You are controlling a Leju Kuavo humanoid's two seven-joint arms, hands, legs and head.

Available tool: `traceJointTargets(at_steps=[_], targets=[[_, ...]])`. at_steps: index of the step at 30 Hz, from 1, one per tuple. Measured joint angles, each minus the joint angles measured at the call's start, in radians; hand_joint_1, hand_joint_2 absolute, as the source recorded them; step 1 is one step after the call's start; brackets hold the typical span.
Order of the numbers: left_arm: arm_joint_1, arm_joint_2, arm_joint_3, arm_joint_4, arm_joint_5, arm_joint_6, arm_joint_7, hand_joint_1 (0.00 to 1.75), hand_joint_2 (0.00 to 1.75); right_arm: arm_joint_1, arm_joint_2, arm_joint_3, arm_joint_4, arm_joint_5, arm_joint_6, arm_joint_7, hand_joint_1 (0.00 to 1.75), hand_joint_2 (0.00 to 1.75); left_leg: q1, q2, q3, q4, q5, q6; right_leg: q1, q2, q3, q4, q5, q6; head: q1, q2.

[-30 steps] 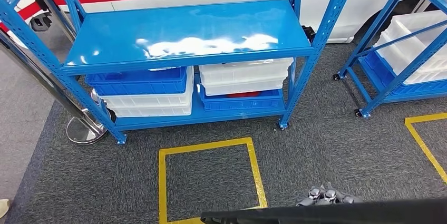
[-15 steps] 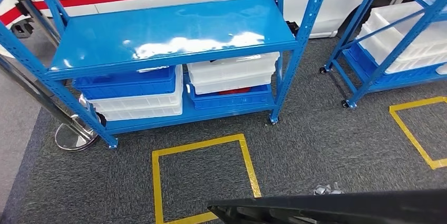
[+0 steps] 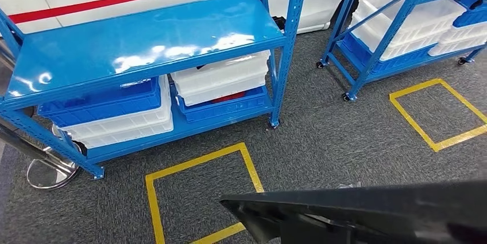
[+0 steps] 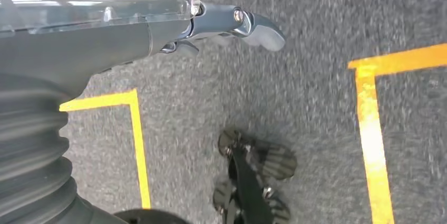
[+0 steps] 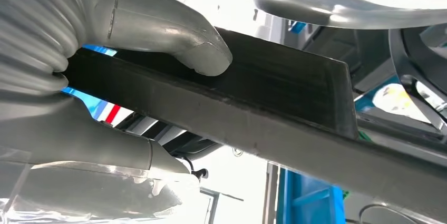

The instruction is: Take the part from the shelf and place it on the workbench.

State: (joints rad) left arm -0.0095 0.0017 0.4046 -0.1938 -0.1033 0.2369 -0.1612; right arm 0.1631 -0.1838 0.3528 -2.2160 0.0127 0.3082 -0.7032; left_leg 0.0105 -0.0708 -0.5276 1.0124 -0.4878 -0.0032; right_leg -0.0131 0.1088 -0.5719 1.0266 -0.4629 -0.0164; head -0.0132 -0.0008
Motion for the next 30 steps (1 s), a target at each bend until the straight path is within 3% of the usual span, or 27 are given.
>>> traceJointTargets(at_steps=[2, 3, 4, 6, 8, 9, 10, 13, 15, 17, 19, 20, 22, 23, 24, 25, 26, 28, 30], targets=[[-0.007, 0.003, 0.000, 0.000, -0.002, 0.002, 0.000, 0.00, 1.75, -0.017, -0.010, 0.012, 0.010, 0.004, -0.010, 0.000, 1.62, 1.75, 0.001, 0.021, 0.002, -0.013, 0.007, 0.006, -0.004, 0.016, -0.007, -0.002, 0.007, 0.014, 0.000, 0.000], [-0.010, 0.004, 0.000, 0.000, -0.004, 0.002, -0.001, 0.00, 1.75, -0.028, -0.015, 0.020, 0.018, 0.005, -0.018, 0.000, 1.62, 1.75, 0.003, 0.034, 0.005, -0.022, 0.013, 0.011, -0.004, 0.006, -0.012, 0.004, 0.003, 0.018, 0.001, 0.000], [-0.012, 0.005, 0.000, 0.000, -0.006, 0.000, -0.003, 0.00, 1.75, -0.045, -0.020, 0.029, 0.029, 0.007, -0.027, 0.000, 1.62, 1.75, 0.006, 0.047, 0.008, -0.032, 0.019, 0.017, -0.002, -0.014, -0.023, 0.023, -0.009, 0.022, 0.004, 0.000], [-0.013, 0.008, 0.000, 0.000, -0.011, -0.006, -0.009, 0.00, 1.75, -0.092, -0.029, 0.049, 0.067, 0.008, -0.039, 0.000, 1.62, 1.75, 0.006, 0.076, 0.010, -0.040, 0.025, 0.023, -0.004, -0.074, -0.075, 0.125, -0.065, 0.031, 0.010, 0.000], [-0.015, 0.009, 0.000, 0.000, -0.013, -0.013, -0.015, 0.00, 1.75, -0.130, -0.031, 0.064, 0.119, 0.008, -0.038, 0.000, 1.62, 1.75, 0.004, 0.103, 0.006, -0.039, 0.025, 0.024, -0.009, -0.102, -0.131, 0.238, -0.108, 0.041, 0.012, 0.000], [-0.016, 0.010, 0.000, 0.000, -0.014, -0.015, -0.019, 0.00, 1.75, -0.145, -0.032, 0.069, 0.150, 0.008, -0.030, 0.001, 1.62, 1.75, 0.003, 0.116, 0.005, -0.037, 0.024, 0.024, -0.010, -0.106, -0.137, 0.253, -0.103, 0.044, 0.012, 0.000], [-0.018, 0.010, 0.000, 0.000, -0.014, -0.017, -0.022, 0.00, 1.75, -0.164, -0.032, 0.074, 0.183, 0.011, -0.018, 0.001, 1.62, 1.75, 0.001, 0.128, 0.005, -0.035, 0.023, 0.023, -0.010, -0.109, -0.125, 0.230, -0.081, 0.045, 0.012, 0.000], [-0.028, 0.010, 0.000, 0.000, -0.009, -0.020, -0.031, 0.00, 1.75, -0.226, -0.032, 0.083, 0.276, 0.028, 0.013, 0.002, 1.62, 1.75, -0.004, 0.157, 0.005, -0.027, 0.016, 0.016, -0.002, -0.148, -0.024, 0.041, 0.000, 0.031, 0.011, 0.000], [-0.032, 0.010, 0.001, 0.000, -0.004, -0.022, -0.036, 0.00, 1.75, -0.249, -0.032, 0.088, 0.317, 0.038, 0.020, 0.002, 1.62, 1.75, -0.008, 0.168, 0.004, -0.023, 0.014, 0.006, 0.008, -0.163, 0.000, -0.013, 0.007, 0.016, 0.011, 0.000], [-0.035, 0.011, 0.001, 0.000, -0.003, -0.024, -0.039, 0.00, 1.75, -0.265, -0.031, 0.091, 0.348, 0.044, 0.020, 0.002, 1.62, 1.75, -0.009, 0.181, 0.005, -0.024, 0.013, -0.005, 0.008, -0.142, -0.004, -0.016, 0.012, 0.006, 0.011, 0.000], [-0.035, 0.011, 0.002, -0.001, -0.002, -0.027, -0.043, 0.00, 1.75, -0.284, -0.031, 0.095, 0.379, 0.056, 0.016, 0.001, 1.62, 1.75, -0.006, 0.158, -0.004, 0.001, -0.010, -0.015, 0.002, -0.124, -0.004, -0.025, 0.020, -0.006, 0.010, 0.000], [-0.034, 0.011, 0.004, -0.001, -0.002, -0.029, -0.044, 0.00, 1.75, -0.297, -0.031, 0.098, 0.397, 0.063, 0.012, 0.001, 1.62, 1.75, -0.003, 0.135, -0.022, 0.042, -0.037, -0.018, -0.002, -0.115, -0.004, -0.029, 0.024, -0.011, 0.010, 0.000], [-0.030, 0.012, 0.009, -0.001, -0.002, -0.030, -0.044, 0.00, 1.75, -0.325, -0.029, 0.102, 0.442, 0.073, 0.001, 0.000, 1.62, 1.75, 0.001, 0.091, -0.083, 0.174, -0.104, -0.023, -0.001, -0.095, -0.009, -0.029, 0.028, -0.017, 0.009, 0.000], [-0.029, 0.013, 0.012, -0.001, -0.002, -0.028, -0.043, 0.00, 1.75, -0.336, -0.029, 0.103, 0.464, 0.077, -0.004, 0.001, 1.62, 1.75, 0.001, 0.083, -0.112, 0.233, -0.123, -0.024, -0.001, -0.083, -0.011, -0.028, 0.029, -0.017, 0.009, 0.000], [-0.027, 0.014, 0.016, -0.001, -0.002, -0.026, -0.042, 0.00, 1.75, -0.345, -0.029, 0.104, 0.485, 0.080, -0.008, 0.001, 1.62, 1.75, 0.002, 0.079, -0.127, 0.262, -0.122, -0.025, -0.001, -0.071, -0.012, -0.027, 0.029, -0.017, 0.009, 0.000], [-0.026, 0.016, 0.018, -0.001, -0.002, -0.023, -0.040, 0.00, 1.75, -0.354, -0.029, 0.104, 0.503, 0.079, -0.010, 0.001, 1.62, 1.75, 0.003, 0.076, -0.126, 0.252, -0.102, -0.026, -0.001, -0.058, -0.012, -0.024, 0.029, -0.017, 0.009, 0.000], [-0.025, 0.017, 0.020, -0.001, -0.002, -0.019, -0.039, 0.00, 1.75, -0.362, -0.029, 0.104, 0.516, 0.074, -0.011, 0.001, 1.62, 1.75, 0.005, 0.071, -0.106, 0.205, -0.067, -0.026, -0.002, -0.045, -0.012, -0.021, 0.028, -0.015, 0.009, 0.000], [-0.022, 0.020, 0.026, -0.001, -0.002, -0.012, -0.039, 0.00, 1.75, -0.376, -0.028, 0.104, 0.527, 0.050, -0.010, 0.001, 1.62, 1.75, 0.011, 0.032, -0.050, 0.074, -0.003, -0.026, -0.002, -0.022, -0.016, -0.010, 0.024, -0.007, 0.009, 0.000], [-0.020, 0.022, 0.033, -0.001, -0.002, -0.006, -0.039, 0.00, 1.75, -0.381, -0.027, 0.099, 0.523, 0.014, -0.006, 0.001, 1.62, 1.75, 0.014, -0.002, -0.023, 0.011, 0.013, -0.021, -0.002, 0.000, -0.028, -0.001, 0.025, 0.006, 0.009, 0.000]])
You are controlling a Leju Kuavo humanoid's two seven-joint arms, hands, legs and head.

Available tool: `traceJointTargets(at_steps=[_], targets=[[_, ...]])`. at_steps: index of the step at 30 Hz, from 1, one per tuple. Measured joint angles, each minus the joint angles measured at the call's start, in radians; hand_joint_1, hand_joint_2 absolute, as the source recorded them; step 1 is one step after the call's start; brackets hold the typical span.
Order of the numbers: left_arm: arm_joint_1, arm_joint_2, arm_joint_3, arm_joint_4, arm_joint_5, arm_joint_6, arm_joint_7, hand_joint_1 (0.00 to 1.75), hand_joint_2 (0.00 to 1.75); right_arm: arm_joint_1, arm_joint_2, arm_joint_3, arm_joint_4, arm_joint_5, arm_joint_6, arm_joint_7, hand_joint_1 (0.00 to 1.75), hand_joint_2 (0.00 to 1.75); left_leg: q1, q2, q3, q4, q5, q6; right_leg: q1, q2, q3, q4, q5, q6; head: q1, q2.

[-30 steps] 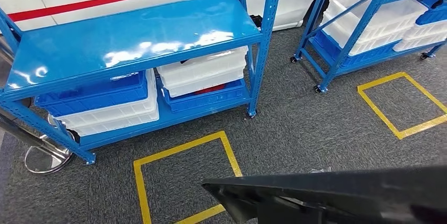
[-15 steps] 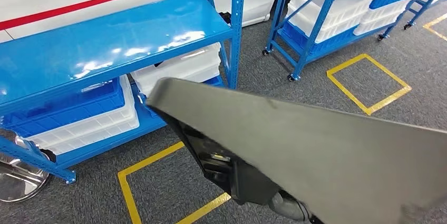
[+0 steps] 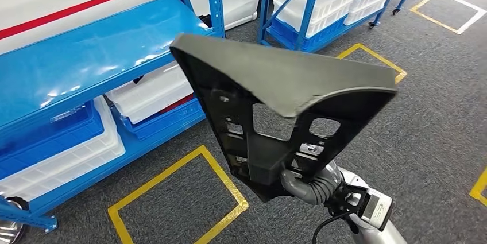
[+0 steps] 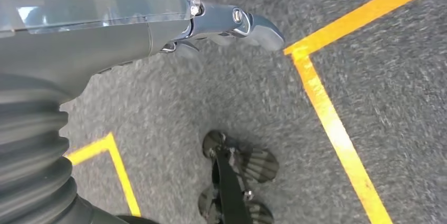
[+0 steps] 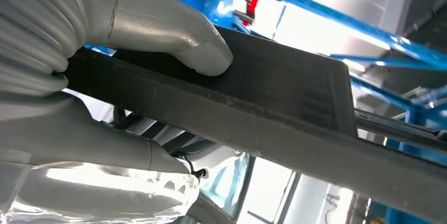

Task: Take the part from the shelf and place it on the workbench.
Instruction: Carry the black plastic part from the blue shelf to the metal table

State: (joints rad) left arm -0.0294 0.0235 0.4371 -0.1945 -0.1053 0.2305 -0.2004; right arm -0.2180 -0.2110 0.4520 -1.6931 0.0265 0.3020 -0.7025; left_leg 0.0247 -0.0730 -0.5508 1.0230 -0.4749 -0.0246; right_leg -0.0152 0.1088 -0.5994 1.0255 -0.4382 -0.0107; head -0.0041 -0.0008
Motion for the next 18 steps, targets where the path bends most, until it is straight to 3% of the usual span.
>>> traceJointTargets(at_steps=[1, 3, 5, 7, 9, 10, 11, 13, 15, 16, 18], targets=[[0.000, 0.001, 0.003, 0.000, 0.000, 0.002, 0.000, 0.00, 1.75, 0.003, 0.001, -0.006, -0.008, -0.019, 0.002, 0.000, 1.62, 1.75, -0.002, -0.002, 0.001, -0.003, -0.003, 0.004, -0.001, 0.011, -0.006, 0.002, 0.003, 0.007, 0.000, 0.000], [0.000, 0.003, 0.008, 0.000, -0.001, 0.005, 0.000, 0.00, 1.75, 0.018, 0.003, -0.031, -0.039, -0.048, 0.004, 0.000, 1.62, 1.75, -0.003, 0.021, 0.001, -0.008, 0.002, 0.017, -0.004, 0.018, -0.015, 0.003, 0.006, 0.019, 0.000, 0.000], [0.002, 0.004, 0.010, 0.000, -0.005, 0.007, 0.004, 0.00, 1.75, 0.046, 0.012, -0.067, -0.084, -0.058, 0.004, -0.001, 1.62, 1.75, -0.001, 0.046, 0.004, -0.018, 0.008, 0.033, -0.005, -0.029, -0.040, 0.052, -0.023, 0.025, 0.003, 0.000], [0.008, 0.005, 0.012, 0.000, -0.013, 0.010, 0.015, 0.00, 1.75, 0.087, 0.030, -0.102, -0.136, -0.054, 0.004, -0.001, 1.62, 1.75, -0.005, 0.071, 0.005, -0.021, 0.008, 0.043, -0.006, -0.086, -0.099, 0.173, -0.084, 0.031, 0.006, 0.000], [0.013, 0.007, 0.014, 0.000, -0.019, 0.013, 0.029, 0.00, 1.75, 0.130, 0.048, -0.126, -0.180, -0.046, 0.004, -0.001, 1.62, 1.75, -0.010, 0.099, 0.005, -0.020, 0.005, 0.047, -0.007, -0.102, -0.146, 0.267, -0.116, 0.037, 0.006, 0.000], [0.013, 0.008, 0.014, 0.000, -0.021, 0.014, 0.033, 0.00, 1.75, 0.146, 0.055, -0.133, -0.197, -0.043, 0.004, -0.001, 1.62, 1.75, -0.012, 0.113, 0.005, -0.020, 0.004, 0.047, -0.007, -0.105, -0.144, 0.265, -0.105, 0.037, 0.006, 0.000], [0.013, 0.008, 0.015, 0.000, -0.021, 0.015, 0.037, 0.00, 1.75, 0.158, 0.060, -0.139, -0.212, -0.041, 0.004, -0.001, 1.62, 1.75, -0.015, 0.126, 0.006, -0.020, 0.003, 0.047, -0.006, -0.110, -0.122, 0.225, -0.080, 0.035, 0.006, 0.000], [0.010, 0.008, 0.015, 0.000, -0.022, 0.015, 0.039, 0.00, 1.75, 0.171, 0.066, -0.148, -0.236, -0.040, 0.004, -0.001, 1.62, 1.75, -0.020, 0.150, 0.010, -0.020, -0.001, 0.043, 0.003, -0.145, -0.043, 0.088, -0.028, 0.021, 0.006, 0.000], [0.009, 0.009, 0.016, 0.000, -0.023, 0.016, 0.041, 0.00, 1.75, 0.175, 0.072, -0.154, -0.254, -0.039, 0.004, -0.001, 1.62, 1.75, -0.024, 0.169, 0.014, -0.019, -0.006, 0.034, 0.015, -0.174, 0.002, 0.005, -0.011, 0.007, 0.005, 0.000], [0.007, 0.009, 0.016, 0.000, -0.023, 0.017, 0.043, 0.00, 1.75, 0.176, 0.075, -0.157, -0.259, -0.039, 0.004, -0.001, 1.62, 1.75, -0.025, 0.179, 0.017, -0.020, -0.008, 0.029, 0.019, -0.173, 0.004, -0.002, -0.014, 0.003, 0.005, 0.000], [0.003, 0.010, 0.016, 0.000, -0.025, 0.022, 0.049, 0.00, 1.75, 0.180, 0.080, -0.163, -0.268, -0.035, 0.004, -0.001, 1.62, 1.75, -0.023, 0.193, 0.024, -0.021, -0.013, 0.018, 0.018, -0.148, 0.005, -0.010, -0.007, -0.004, 0.005, 0.000]])
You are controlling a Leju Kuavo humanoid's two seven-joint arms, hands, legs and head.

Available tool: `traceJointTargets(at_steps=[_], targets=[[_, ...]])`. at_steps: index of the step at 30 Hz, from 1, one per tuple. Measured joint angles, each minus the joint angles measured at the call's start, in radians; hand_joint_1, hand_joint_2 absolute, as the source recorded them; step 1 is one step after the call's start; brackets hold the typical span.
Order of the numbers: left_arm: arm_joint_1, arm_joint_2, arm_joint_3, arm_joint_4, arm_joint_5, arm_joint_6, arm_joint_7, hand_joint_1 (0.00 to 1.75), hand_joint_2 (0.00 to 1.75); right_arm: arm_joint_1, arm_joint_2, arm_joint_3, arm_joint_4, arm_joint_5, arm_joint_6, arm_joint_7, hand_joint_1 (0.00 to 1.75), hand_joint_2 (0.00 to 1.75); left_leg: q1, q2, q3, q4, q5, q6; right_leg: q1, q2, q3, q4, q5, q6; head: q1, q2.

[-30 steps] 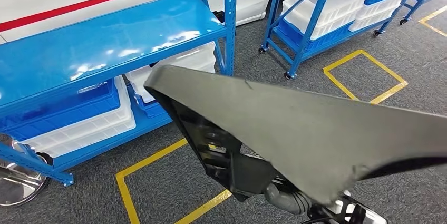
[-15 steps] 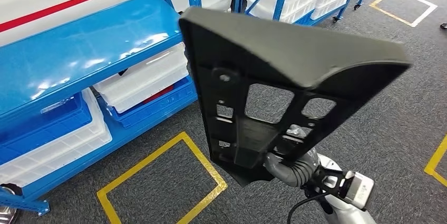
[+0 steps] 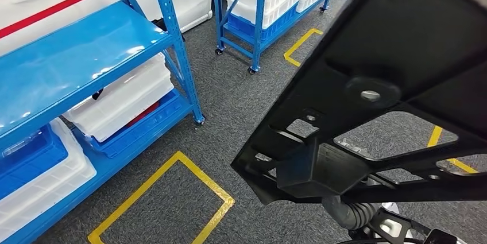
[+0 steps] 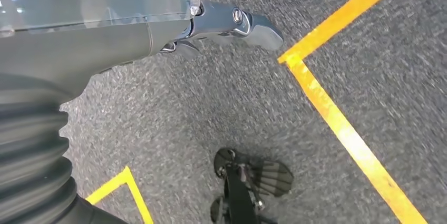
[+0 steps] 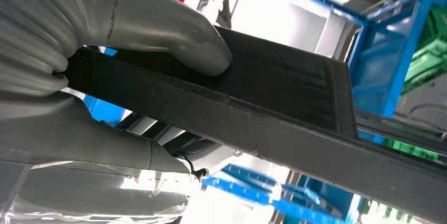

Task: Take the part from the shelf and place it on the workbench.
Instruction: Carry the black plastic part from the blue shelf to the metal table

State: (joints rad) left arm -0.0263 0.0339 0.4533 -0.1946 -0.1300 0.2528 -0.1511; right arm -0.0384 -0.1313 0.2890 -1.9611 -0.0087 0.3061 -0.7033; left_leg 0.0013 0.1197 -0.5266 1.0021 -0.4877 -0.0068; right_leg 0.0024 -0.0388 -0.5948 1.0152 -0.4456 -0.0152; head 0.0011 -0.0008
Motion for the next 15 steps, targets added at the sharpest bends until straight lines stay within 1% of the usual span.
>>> traceJointTargets(at_steps=[1, 2, 3, 4, 5, 6, 7, 8, 9, 10, 11, 12, 13, 15], targets=[[-0.001, 0.000, 0.000, 0.000, -0.001, 0.002, 0.001, 0.00, 1.75, 0.001, 0.003, -0.002, -0.004, 0.002, 0.000, 0.000, 1.62, 1.75, 0.001, -0.013, -0.001, 0.009, -0.010, -0.005, -0.003, 0.011, 0.003, -0.006, 0.004, -0.005, 0.000, 0.000], [-0.001, 0.001, 0.001, 0.000, -0.003, 0.004, 0.002, 0.00, 1.75, 0.001, 0.006, -0.002, -0.007, 0.004, 0.000, 0.000, 1.62, 1.75, 0.004, -0.036, -0.010, 0.037, -0.032, -0.009, -0.007, 0.021, 0.005, -0.013, 0.009, -0.011, -0.001, 0.000], [0.001, 0.002, 0.001, 0.000, -0.005, 0.005, 0.002, 0.00, 1.75, 0.002, 0.010, -0.003, -0.009, 0.006, 0.000, 0.000, 1.62, 1.75, 0.007, -0.066, -0.031, 0.085, -0.063, -0.012, -0.010, 0.031, 0.006, -0.016, 0.013, -0.015, -0.001, 0.000], [0.003, 0.003, 0.002, 0.000, -0.007, 0.006, 0.002, 0.00, 1.75, 0.002, 0.014, -0.002, -0.009, 0.007, 0.000, 0.000, 1.62, 1.75, 0.008, -0.092, -0.060, 0.150, -0.098, -0.015, -0.010, 0.042, 0.005, -0.017, 0.014, -0.017, -0.001, 0.000], [0.004, 0.004, 0.003, 0.000, -0.007, 0.006, 0.003, 0.00, 1.75, 0.003, 0.018, -0.002, -0.009, 0.009, -0.001, 0.000, 1.62, 1.75, 0.010, -0.105, -0.091, 0.216, -0.126, -0.017, -0.010, 0.054, 0.003, -0.016, 0.015, -0.019, -0.002, 0.000], [0.006, 0.005, 0.004, 0.000, -0.007, 0.006, 0.003, 0.00, 1.75, 0.004, 0.020, -0.002, -0.009, 0.010, -0.001, 0.000, 1.62, 1.75, 0.010, -0.110, -0.113, 0.261, -0.138, -0.019, -0.009, 0.067, 0.002, -0.014, 0.015, -0.019, -0.002, 0.000], [0.007, 0.005, 0.004, 0.000, -0.008, 0.006, 0.003, 0.00, 1.75, 0.005, 0.021, -0.002, -0.009, 0.011, 0.000, 0.000, 1.62, 1.75, 0.011, -0.112, -0.121, 0.273, -0.130, -0.021, -0.010, 0.081, 0.001, -0.012, 0.015, -0.019, -0.002, 0.000], [0.007, 0.005, 0.004, 0.000, -0.008, 0.004, 0.003, 0.00, 1.75, 0.006, 0.022, -0.002, -0.009, 0.011, 0.000, 0.000, 1.62, 1.75, 0.013, -0.115, -0.109, 0.243, -0.102, -0.022, -0.010, 0.095, 0.001, -0.008, 0.014, -0.018, -0.002, 0.000], [0.007, 0.005, 0.005, 0.000, -0.010, 0.001, 0.002, 0.00, 1.75, 0.006, 0.023, -0.002, -0.010, 0.011, 0.000, 0.000, 1.62, 1.75, 0.015, -0.122, -0.085, 0.188, -0.065, -0.022, -0.011, 0.107, 0.001, -0.004, 0.013, -0.016, -0.002, 0.000], [0.007, 0.005, 0.005, 0.000, -0.012, -0.004, 0.000, 0.00, 1.75, 0.006, 0.024, -0.002, -0.010, 0.011, 0.000, 0.000, 1.62, 1.75, 0.018, -0.143, -0.055, 0.122, -0.035, -0.022, -0.011, 0.119, -0.001, 0.001, 0.011, -0.012, -0.001, 0.000], [0.007, 0.005, 0.006, 0.000, -0.015, -0.011, -0.001, 0.00, 1.75, 0.006, 0.025, -0.002, -0.012, 0.012, 0.001, 0.000, 1.62, 1.75, 0.021, -0.163, -0.031, 0.067, -0.014, -0.020, -0.011, 0.131, -0.004, 0.007, 0.009, -0.007, -0.001, 0.000], [0.006, 0.005, 0.006, 0.000, -0.021, -0.017, -0.002, 0.00, 1.75, 0.006, 0.026, -0.002, -0.013, 0.014, 0.001, 0.000, 1.62, 1.75, 0.021, -0.178, -0.017, 0.035, -0.006, -0.017, -0.011, 0.141, -0.009, 0.011, 0.008, -0.001, -0.001, 0.000], [0.005, 0.005, 0.007, 0.000, -0.026, -0.022, -0.002, 0.00, 1.75, 0.007, 0.026, -0.002, -0.015, 0.015, 0.002, 0.000, 1.62, 1.75, 0.020, -0.187, -0.011, 0.020, -0.006, -0.012, -0.011, 0.151, -0.014, 0.014, 0.010, 0.006, 0.000, 0.000], [-0.001, 0.004, 0.007, 0.000, -0.039, -0.029, 0.000, 0.00, 1.75, 0.011, 0.025, -0.003, -0.020, 0.018, 0.004, 0.000, 1.62, 1.75, 0.016, -0.167, -0.010, 0.015, -0.001, 0.001, -0.014, 0.168, -0.020, 0.012, 0.016, 0.019, 0.000, 0.000]])
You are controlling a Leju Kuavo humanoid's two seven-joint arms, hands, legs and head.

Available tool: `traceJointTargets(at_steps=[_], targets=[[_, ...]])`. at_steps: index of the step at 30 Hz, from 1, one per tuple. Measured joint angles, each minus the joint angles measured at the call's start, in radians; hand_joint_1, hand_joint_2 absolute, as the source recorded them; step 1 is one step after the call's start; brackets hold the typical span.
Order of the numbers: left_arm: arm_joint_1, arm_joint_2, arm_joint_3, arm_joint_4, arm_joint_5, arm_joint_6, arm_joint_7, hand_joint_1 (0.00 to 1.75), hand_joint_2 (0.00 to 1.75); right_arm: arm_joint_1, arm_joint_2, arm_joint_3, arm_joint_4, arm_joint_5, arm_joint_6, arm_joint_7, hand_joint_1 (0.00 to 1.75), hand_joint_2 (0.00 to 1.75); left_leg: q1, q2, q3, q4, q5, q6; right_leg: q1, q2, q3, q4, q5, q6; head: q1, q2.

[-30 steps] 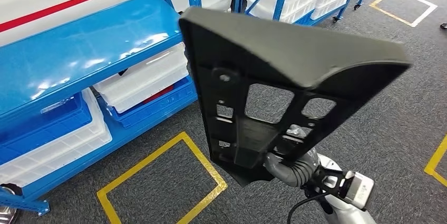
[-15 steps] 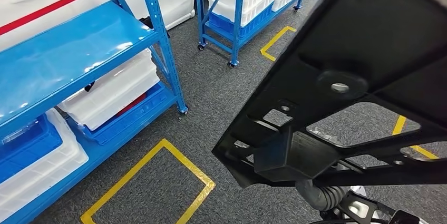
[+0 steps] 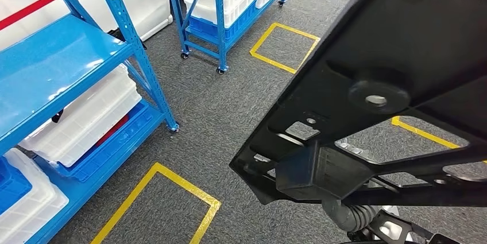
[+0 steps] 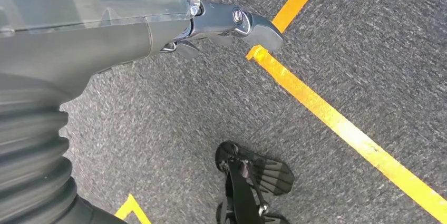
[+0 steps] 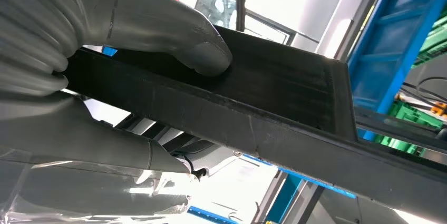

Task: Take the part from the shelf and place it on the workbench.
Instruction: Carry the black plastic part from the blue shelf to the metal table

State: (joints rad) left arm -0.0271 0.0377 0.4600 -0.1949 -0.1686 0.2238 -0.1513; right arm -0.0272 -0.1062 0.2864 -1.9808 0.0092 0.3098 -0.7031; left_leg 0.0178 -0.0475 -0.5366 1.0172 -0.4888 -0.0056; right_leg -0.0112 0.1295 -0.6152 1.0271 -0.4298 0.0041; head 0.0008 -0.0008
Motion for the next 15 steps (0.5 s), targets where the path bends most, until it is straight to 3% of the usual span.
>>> traceJointTargets(at_steps=[2, 4, 5, 6, 7, 8, 9, 11, 13, 15], targets=[[-0.004, -0.002, 0.000, 0.000, -0.009, -0.004, 0.004, 0.00, 1.75, 0.006, -0.002, 0.000, -0.002, -0.002, 0.005, 0.000, 1.62, 1.75, 0.001, 0.024, 0.002, -0.009, 0.007, 0.014, 0.002, -0.030, -0.015, 0.026, -0.018, 0.009, 0.002, 0.000], [-0.003, -0.004, -0.001, 0.000, -0.012, -0.006, 0.006, 0.00, 1.75, 0.012, -0.003, -0.001, -0.003, -0.008, 0.014, 0.000, 1.62, 1.75, -0.001, 0.050, 0.002, -0.014, 0.010, 0.024, 0.004, -0.091, -0.065, 0.132, -0.079, 0.015, 0.005, 0.000], [-0.001, -0.005, -0.001, 0.000, -0.014, -0.006, 0.006, 0.00, 1.75, 0.016, -0.003, -0.001, -0.002, -0.012, 0.018, 0.000, 1.62, 1.75, -0.003, 0.063, 0.001, -0.014, 0.009, 0.027, 0.004, -0.110, -0.098, 0.203, -0.112, 0.017, 0.005, 0.000], [0.001, -0.005, -0.001, 0.000, -0.017, -0.004, 0.007, 0.00, 1.75, 0.022, -0.003, -0.001, -0.003, -0.017, 0.022, 0.000, 1.62, 1.75, -0.005, 0.077, 0.001, -0.014, 0.008, 0.028, 0.003, -0.119, -0.124, 0.258, -0.130, 0.019, 0.005, 0.000], [0.002, -0.006, -0.001, 0.000, -0.021, -0.003, 0.008, 0.00, 1.75, 0.029, -0.003, -0.001, -0.003, -0.022, 0.026, 0.000, 1.62, 1.75, -0.007, 0.090, 0.002, -0.014, 0.007, 0.029, 0.002, -0.123, -0.134, 0.279, -0.130, 0.018, 0.005, 0.000], [0.002, -0.006, -0.001, 0.000, -0.025, -0.002, 0.009, 0.00, 1.75, 0.036, -0.003, -0.001, -0.005, -0.026, 0.030, 0.000, 1.62, 1.75, -0.008, 0.102, 0.003, -0.014, 0.005, 0.029, 0.002, -0.127, -0.125, 0.264, -0.113, 0.017, 0.005, 0.000], [0.002, -0.007, -0.001, 0.000, -0.027, -0.002, 0.009, 0.00, 1.75, 0.040, -0.003, -0.001, -0.007, -0.029, 0.033, 0.000, 1.62, 1.75, -0.009, 0.113, 0.006, -0.014, 0.003, 0.028, 0.002, -0.135, -0.095, 0.212, -0.083, 0.014, 0.005, 0.000], [0.001, -0.008, -0.002, 0.000, -0.029, -0.001, 0.010, 0.00, 1.75, 0.043, -0.003, -0.001, -0.013, -0.032, 0.035, 0.000, 1.62, 1.75, -0.012, 0.132, 0.013, -0.013, -0.004, 0.022, 0.011, -0.175, -0.019, 0.074, -0.033, 0.001, 0.005, 0.000], [0.000, -0.010, -0.003, 0.000, -0.031, -0.001, 0.013, 0.00, 1.75, 0.046, -0.003, -0.004, -0.021, -0.038, 0.040, 0.000, 1.62, 1.75, -0.016, 0.150, 0.018, -0.012, -0.010, 0.012, 0.022, -0.201, 0.017, 0.003, -0.021, -0.012, 0.005, 0.000], [-0.003, -0.010, -0.003, 0.000, -0.033, -0.001, 0.020, 0.00, 1.75, 0.055, -0.003, -0.011, -0.031, -0.044, 0.053, 0.000, 1.62, 1.75, -0.018, 0.167, 0.024, -0.014, -0.015, 0.003, 0.024, -0.184, 0.018, -0.005, -0.022, -0.021, 0.004, 0.000]])
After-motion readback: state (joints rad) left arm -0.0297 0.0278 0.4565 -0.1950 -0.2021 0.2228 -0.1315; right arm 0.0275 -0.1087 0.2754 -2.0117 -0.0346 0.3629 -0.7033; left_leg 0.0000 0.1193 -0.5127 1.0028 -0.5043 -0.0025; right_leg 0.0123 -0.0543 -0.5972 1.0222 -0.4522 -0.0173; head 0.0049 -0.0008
